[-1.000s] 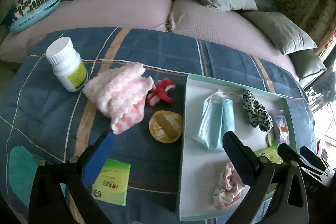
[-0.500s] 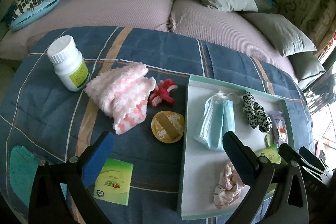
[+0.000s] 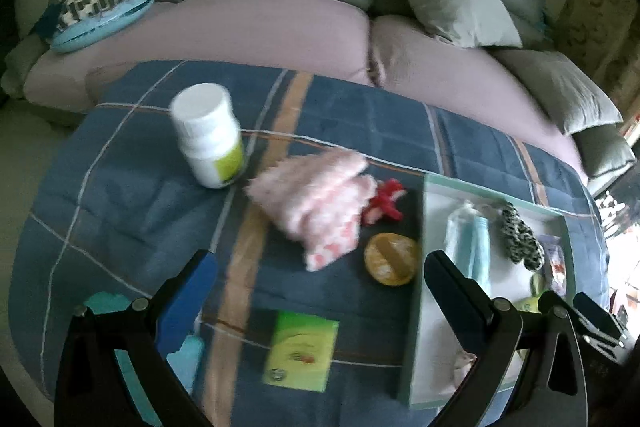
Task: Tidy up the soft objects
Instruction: 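Withdraw both tools from the tray toward the remaining pile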
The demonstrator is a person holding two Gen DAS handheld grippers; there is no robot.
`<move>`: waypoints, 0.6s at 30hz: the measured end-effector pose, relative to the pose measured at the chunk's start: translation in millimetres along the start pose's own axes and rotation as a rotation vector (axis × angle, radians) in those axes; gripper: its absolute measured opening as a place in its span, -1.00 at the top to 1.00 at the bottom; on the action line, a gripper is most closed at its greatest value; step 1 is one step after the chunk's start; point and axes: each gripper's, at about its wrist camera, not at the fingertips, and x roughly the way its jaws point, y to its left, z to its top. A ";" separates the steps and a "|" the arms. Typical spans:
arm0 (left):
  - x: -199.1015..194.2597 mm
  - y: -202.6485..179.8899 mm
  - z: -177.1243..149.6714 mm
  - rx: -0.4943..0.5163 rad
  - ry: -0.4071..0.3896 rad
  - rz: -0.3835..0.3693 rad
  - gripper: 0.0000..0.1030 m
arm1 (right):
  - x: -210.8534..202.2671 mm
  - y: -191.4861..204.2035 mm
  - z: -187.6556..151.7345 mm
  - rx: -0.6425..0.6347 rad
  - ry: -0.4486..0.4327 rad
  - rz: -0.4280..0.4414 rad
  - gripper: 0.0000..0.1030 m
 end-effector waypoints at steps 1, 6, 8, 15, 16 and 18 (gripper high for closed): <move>-0.2 4.8 0.4 -0.013 0.006 0.001 -1.00 | 1.0 3.6 0.0 -0.008 0.005 0.005 -1.00; 3.1 18.8 -0.3 -0.050 0.042 -0.004 -1.00 | 6.3 17.1 -1.3 -0.038 0.028 0.032 -1.00; 5.6 16.9 -1.8 -0.046 0.055 -0.008 -1.00 | 10.4 22.2 -2.6 -0.054 0.044 0.036 -1.00; 20.7 -6.1 -12.5 0.030 0.126 -0.032 -1.00 | 22.8 34.9 -9.0 -0.097 0.099 0.035 -1.00; 22.6 -9.7 -14.3 0.044 0.132 -0.035 -1.00 | 22.5 35.4 -9.1 -0.098 0.097 0.038 -1.00; 27.2 -14.3 -17.7 0.061 0.149 -0.039 -0.95 | 23.1 36.0 -9.5 -0.102 0.100 0.029 -1.00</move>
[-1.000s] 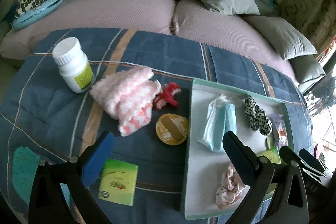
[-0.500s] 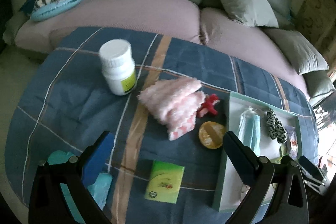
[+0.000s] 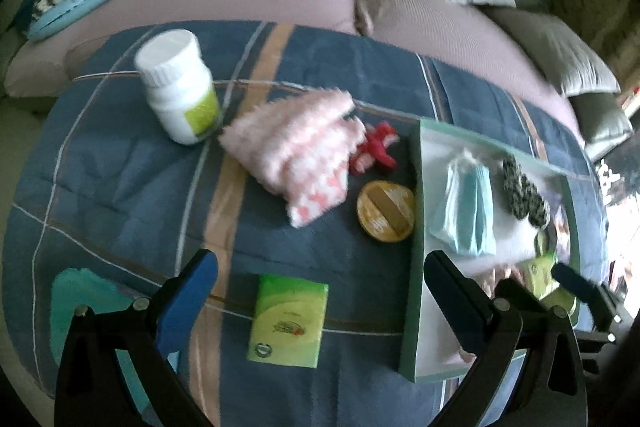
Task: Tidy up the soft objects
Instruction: 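Withdraw both tools from the tray toward the remaining pile, then grasp the small green tissue pack on the bed with the left tool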
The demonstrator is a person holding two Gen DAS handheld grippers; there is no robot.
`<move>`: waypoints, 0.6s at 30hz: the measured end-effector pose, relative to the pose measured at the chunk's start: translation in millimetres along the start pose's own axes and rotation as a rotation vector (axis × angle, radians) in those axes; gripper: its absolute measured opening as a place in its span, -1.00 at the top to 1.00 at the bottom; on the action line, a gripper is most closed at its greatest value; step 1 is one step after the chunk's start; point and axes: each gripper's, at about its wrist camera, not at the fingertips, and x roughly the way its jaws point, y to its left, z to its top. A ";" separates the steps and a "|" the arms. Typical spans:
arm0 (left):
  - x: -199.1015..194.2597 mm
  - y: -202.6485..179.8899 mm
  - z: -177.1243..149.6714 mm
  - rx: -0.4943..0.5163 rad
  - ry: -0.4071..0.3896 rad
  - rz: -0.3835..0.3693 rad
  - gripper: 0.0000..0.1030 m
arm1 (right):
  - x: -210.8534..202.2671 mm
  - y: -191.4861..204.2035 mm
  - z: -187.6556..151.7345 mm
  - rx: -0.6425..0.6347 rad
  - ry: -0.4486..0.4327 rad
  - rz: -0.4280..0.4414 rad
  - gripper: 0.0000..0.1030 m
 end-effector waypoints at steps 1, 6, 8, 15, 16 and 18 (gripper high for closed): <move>3.6 -0.3 -1.7 -0.001 0.017 0.001 -0.94 | 0.5 -0.9 0.0 0.002 0.001 -0.005 -1.00; 12.2 -1.5 -7.5 0.010 0.054 -0.009 -0.72 | -0.4 -5.2 0.8 0.025 -0.001 0.000 -1.00; 13.5 -1.0 -7.7 0.011 0.061 -0.004 -0.67 | -0.4 -7.5 1.1 0.031 -0.001 0.000 -1.00; 27.1 3.3 -13.6 0.029 0.125 0.036 -0.52 | 1.4 -9.4 1.0 0.039 0.004 -0.010 -1.00; 28.7 3.4 -14.6 0.032 0.133 0.040 -0.52 | 2.0 -9.1 1.1 0.038 0.005 -0.011 -1.00; 32.6 2.7 -16.3 0.044 0.148 0.047 -0.52 | 2.5 -8.8 0.7 0.036 0.007 -0.012 -1.00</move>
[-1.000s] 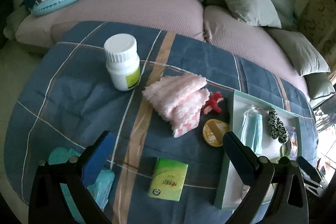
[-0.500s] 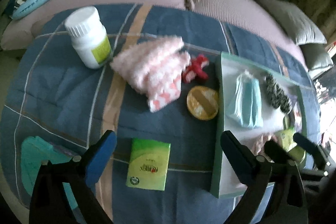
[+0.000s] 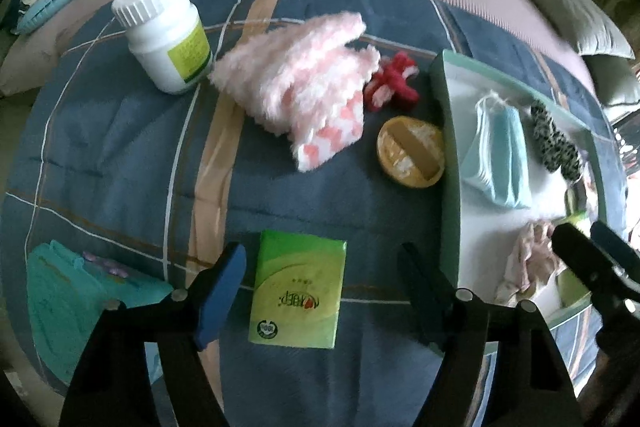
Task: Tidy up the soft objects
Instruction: 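Grasp the small green tissue pack on the bed with the left tool, then grasp the round yellow sponge with the right tool while the left tool holds the green pack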
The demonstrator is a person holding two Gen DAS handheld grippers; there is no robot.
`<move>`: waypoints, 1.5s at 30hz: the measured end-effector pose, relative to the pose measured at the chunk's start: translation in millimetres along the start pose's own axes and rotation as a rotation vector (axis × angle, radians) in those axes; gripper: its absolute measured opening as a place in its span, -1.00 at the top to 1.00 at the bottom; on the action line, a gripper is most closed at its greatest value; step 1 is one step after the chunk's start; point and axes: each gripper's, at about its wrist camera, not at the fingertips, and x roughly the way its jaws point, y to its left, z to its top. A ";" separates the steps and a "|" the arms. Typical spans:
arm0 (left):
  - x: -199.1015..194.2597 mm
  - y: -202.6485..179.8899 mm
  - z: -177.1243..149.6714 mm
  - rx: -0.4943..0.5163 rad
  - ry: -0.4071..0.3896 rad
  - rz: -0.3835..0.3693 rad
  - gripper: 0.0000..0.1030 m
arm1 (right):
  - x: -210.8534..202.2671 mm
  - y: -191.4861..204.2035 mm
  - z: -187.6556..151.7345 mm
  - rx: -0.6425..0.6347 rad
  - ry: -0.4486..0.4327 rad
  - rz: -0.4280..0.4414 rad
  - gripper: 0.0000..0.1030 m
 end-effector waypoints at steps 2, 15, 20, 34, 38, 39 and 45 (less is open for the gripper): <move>3.2 -0.3 -1.1 0.009 0.013 0.008 -0.46 | 0.6 1.5 -0.1 -0.004 0.001 -0.001 -1.00; 17.9 1.8 -9.4 0.034 0.046 0.069 0.05 | 3.0 3.8 -0.6 -0.007 0.005 -0.005 -1.00; 13.6 5.6 -4.2 0.006 0.016 0.021 0.05 | 4.4 4.1 -0.3 -0.002 0.007 0.001 -1.00; -11.9 48.1 20.1 -0.114 -0.100 -0.065 0.05 | 10.9 45.0 10.9 -0.092 -0.042 0.058 -1.00; -23.6 58.9 24.7 -0.161 -0.143 -0.094 0.05 | 13.7 60.2 13.6 -0.142 -0.046 0.073 -0.98; -25.9 62.5 26.1 -0.174 -0.153 -0.101 0.05 | 14.5 64.5 15.0 -0.155 -0.047 0.080 -0.96; -35.5 87.4 30.2 -0.250 -0.193 -0.111 0.05 | 25.1 88.5 26.8 -0.235 -0.020 0.135 -0.80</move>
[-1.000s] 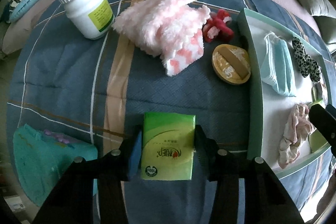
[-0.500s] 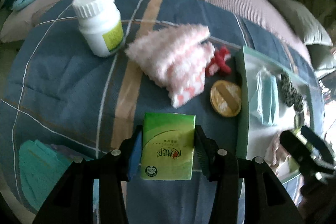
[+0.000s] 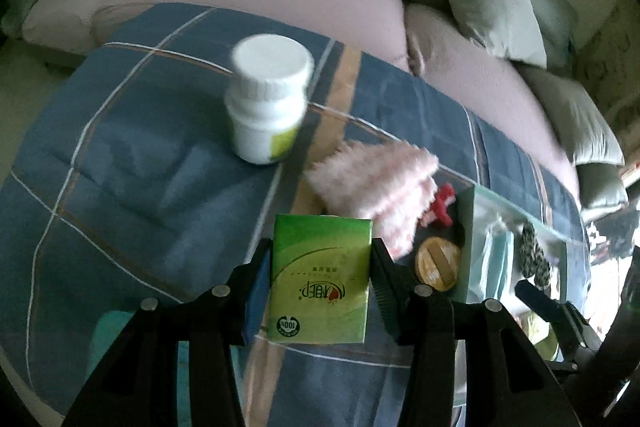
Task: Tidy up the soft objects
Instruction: 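Grasp the round yellow sponge with the right tool while the left tool holds the green pack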
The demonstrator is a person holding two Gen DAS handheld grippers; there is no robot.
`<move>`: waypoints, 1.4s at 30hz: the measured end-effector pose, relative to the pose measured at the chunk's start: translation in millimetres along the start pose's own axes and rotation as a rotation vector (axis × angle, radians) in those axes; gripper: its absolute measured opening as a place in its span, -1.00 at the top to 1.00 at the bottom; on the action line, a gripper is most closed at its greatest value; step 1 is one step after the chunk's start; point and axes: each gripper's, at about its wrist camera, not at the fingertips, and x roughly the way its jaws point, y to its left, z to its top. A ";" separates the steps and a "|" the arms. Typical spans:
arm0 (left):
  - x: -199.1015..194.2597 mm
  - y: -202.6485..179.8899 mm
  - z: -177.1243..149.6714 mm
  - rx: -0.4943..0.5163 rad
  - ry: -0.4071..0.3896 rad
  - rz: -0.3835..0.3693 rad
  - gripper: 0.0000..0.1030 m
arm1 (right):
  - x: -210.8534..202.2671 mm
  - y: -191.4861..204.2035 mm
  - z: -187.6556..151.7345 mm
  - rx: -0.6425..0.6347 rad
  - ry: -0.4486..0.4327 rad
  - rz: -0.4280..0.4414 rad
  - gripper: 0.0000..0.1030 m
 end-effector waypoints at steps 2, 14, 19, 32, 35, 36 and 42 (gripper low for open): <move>-0.7 6.6 2.4 -0.020 -0.007 0.014 0.05 | 8.2 5.9 6.1 -0.036 0.020 0.010 -0.75; -1.3 22.1 4.1 -0.072 -0.008 0.003 0.05 | 46.0 36.9 33.3 -0.337 0.189 0.012 -0.57; -3.3 22.6 4.2 -0.074 -0.010 -0.006 0.05 | 62.4 50.1 34.3 -0.468 0.263 -0.009 -0.55; 0.6 29.0 4.0 -0.089 0.003 0.000 0.05 | 101.0 67.3 35.5 -0.643 0.384 -0.075 -0.32; -0.1 29.5 4.0 -0.089 0.002 0.001 0.05 | 106.4 65.6 38.4 -0.649 0.398 -0.068 -0.29; 0.2 29.5 4.1 -0.089 0.003 0.000 0.05 | 107.2 65.4 39.9 -0.650 0.398 -0.069 -0.25; 0.5 29.9 4.4 -0.089 0.005 0.002 0.05 | 107.4 55.6 47.6 -0.645 0.374 -0.088 0.13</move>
